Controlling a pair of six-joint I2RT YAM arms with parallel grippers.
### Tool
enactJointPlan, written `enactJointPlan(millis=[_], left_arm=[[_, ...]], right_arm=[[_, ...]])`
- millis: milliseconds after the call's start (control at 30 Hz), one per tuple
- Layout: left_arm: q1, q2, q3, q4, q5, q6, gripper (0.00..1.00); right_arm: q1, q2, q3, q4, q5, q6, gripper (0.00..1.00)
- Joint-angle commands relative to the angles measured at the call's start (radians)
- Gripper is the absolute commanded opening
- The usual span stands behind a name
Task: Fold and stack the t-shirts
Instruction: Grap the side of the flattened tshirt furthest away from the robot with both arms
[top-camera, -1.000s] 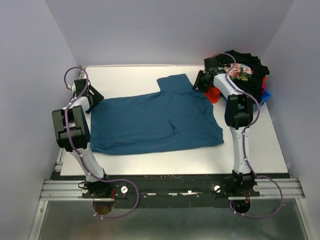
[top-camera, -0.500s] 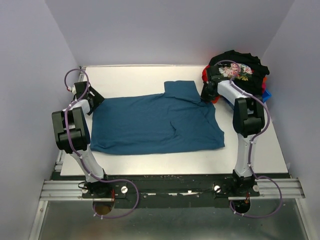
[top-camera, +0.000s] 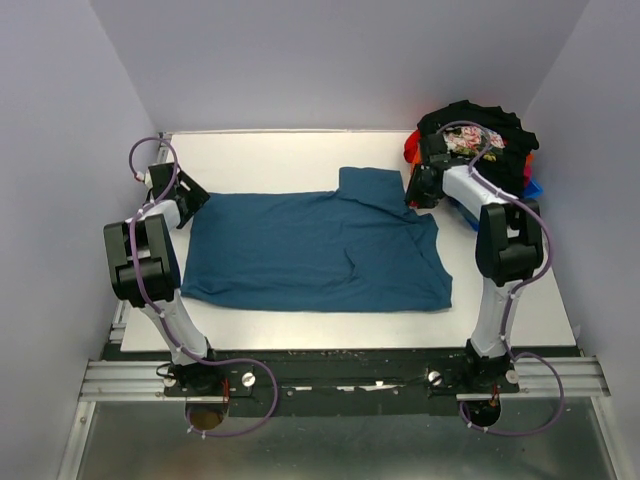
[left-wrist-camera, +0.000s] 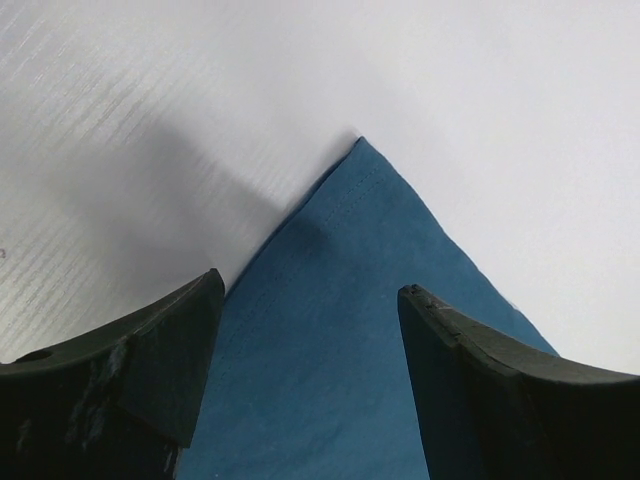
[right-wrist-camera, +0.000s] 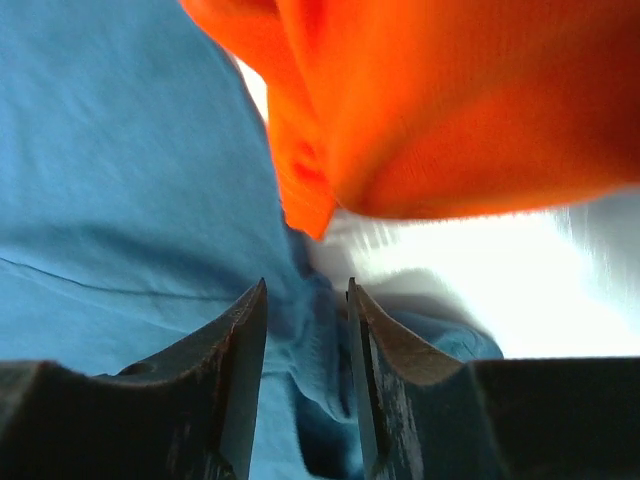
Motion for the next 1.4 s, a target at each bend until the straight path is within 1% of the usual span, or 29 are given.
enactJointPlan(millis=[0,200,267,367,467,600,733,833,967,1100,1167,1300,1367], left_arm=[[0.005,0.037,0.059,0.022,0.030,-0.006,0.84],[0.004,0.123,0.156,-0.020,0.030,0.006,0.78],[0.004,0.155,0.184,-0.025,0.039,0.009,0.77],[0.004,0.207,0.239,-0.049,0.065,0.009,0.74],[0.004,0.250,0.291,-0.077,0.082,0.014,0.70],[0.002,0.281,0.336,-0.106,0.098,0.034,0.62],[0.001,0.275,0.317,-0.095,0.110,0.043,0.60],[-0.004,0.270,0.305,-0.094,0.115,0.052,0.59],[-0.005,0.275,0.308,-0.107,0.125,0.066,0.51],[-0.005,0.278,0.311,-0.110,0.121,0.078,0.50],[-0.005,0.286,0.325,-0.118,0.125,0.084,0.43],[-0.002,0.295,0.346,-0.115,0.141,0.104,0.21],[-0.001,0.297,0.359,-0.117,0.153,0.115,0.12]], right_arm=[[-0.003,0.051,0.134,0.013,0.022,-0.014,0.46],[0.000,0.154,0.299,0.010,0.007,-0.034,0.47],[0.001,0.192,0.359,-0.002,0.005,-0.040,0.53],[0.004,0.258,0.457,-0.033,0.001,-0.042,0.57],[0.007,0.315,0.542,-0.060,-0.010,-0.042,0.58],[0.009,0.367,0.625,-0.074,-0.018,-0.045,0.58],[0.010,0.423,0.694,-0.105,-0.030,-0.032,0.59],[0.013,0.443,0.717,-0.105,-0.033,-0.022,0.63],[0.013,0.464,0.726,-0.083,-0.051,-0.006,0.64],[0.013,0.506,0.778,-0.099,-0.044,0.003,0.64],[0.013,0.522,0.800,-0.114,-0.030,0.010,0.64],[0.012,0.539,0.827,-0.132,-0.041,0.014,0.63],[0.010,0.544,0.838,-0.138,-0.038,0.017,0.63]])
